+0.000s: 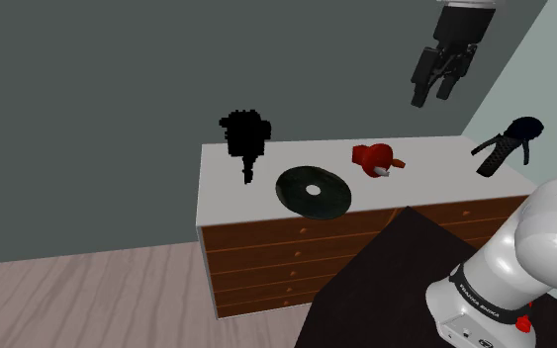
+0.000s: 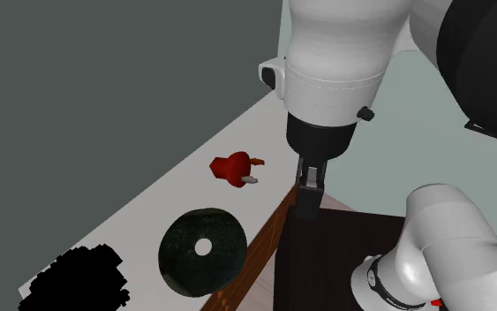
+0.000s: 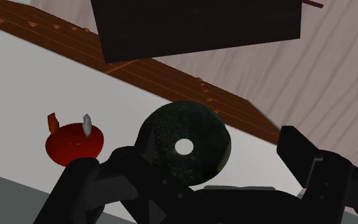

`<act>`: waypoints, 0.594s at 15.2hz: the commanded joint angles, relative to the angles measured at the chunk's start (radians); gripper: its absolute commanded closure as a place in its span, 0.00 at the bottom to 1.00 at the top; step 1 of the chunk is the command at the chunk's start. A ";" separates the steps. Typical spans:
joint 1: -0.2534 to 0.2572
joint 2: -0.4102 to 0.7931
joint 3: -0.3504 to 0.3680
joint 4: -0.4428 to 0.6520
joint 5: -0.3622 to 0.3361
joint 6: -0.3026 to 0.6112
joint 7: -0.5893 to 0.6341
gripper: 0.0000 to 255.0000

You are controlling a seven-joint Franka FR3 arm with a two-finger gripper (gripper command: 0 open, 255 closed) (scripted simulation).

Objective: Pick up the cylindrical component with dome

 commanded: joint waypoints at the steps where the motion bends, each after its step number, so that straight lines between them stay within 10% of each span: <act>1: 0.000 0.000 0.000 0.000 0.000 0.000 0.000 0.00; 9: -0.047 0.141 -0.113 -0.097 -0.069 0.220 -0.082 0.00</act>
